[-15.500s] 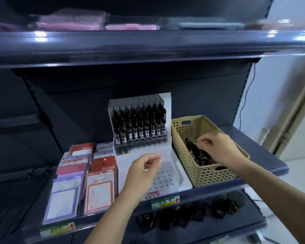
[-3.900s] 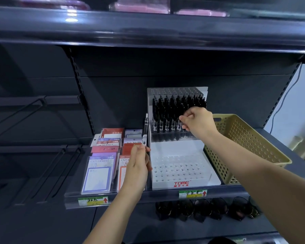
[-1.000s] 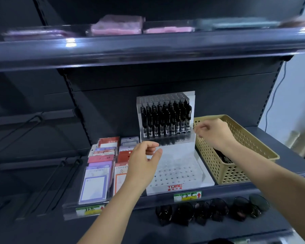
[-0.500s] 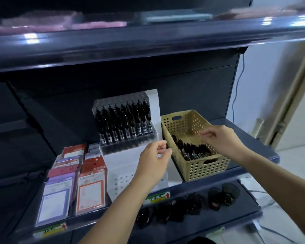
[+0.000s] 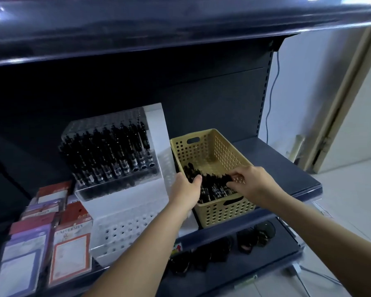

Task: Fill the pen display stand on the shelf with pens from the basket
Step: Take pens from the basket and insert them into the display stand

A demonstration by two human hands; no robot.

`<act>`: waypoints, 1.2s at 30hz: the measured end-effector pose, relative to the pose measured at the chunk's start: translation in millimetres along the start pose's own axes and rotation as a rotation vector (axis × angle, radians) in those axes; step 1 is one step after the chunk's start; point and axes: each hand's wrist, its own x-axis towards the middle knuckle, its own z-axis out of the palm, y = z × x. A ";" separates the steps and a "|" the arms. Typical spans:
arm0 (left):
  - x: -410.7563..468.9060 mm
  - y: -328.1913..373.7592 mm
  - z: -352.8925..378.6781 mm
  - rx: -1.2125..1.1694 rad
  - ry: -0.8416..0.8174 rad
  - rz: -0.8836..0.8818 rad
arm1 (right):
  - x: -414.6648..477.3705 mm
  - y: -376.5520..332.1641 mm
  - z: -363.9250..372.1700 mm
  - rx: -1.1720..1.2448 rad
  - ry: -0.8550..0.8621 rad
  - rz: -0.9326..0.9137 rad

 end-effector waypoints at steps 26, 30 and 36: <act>-43.3 -26.6 36.8 -0.058 0.365 0.269 | 19.4 5.2 31.2 0.496 -0.189 0.314; -44.7 -25.8 40.5 0.029 0.405 0.273 | 24.1 6.0 41.0 0.508 -0.168 0.368; -44.9 -26.2 41.9 0.072 0.426 0.264 | 26.1 9.6 52.0 0.477 -0.167 0.361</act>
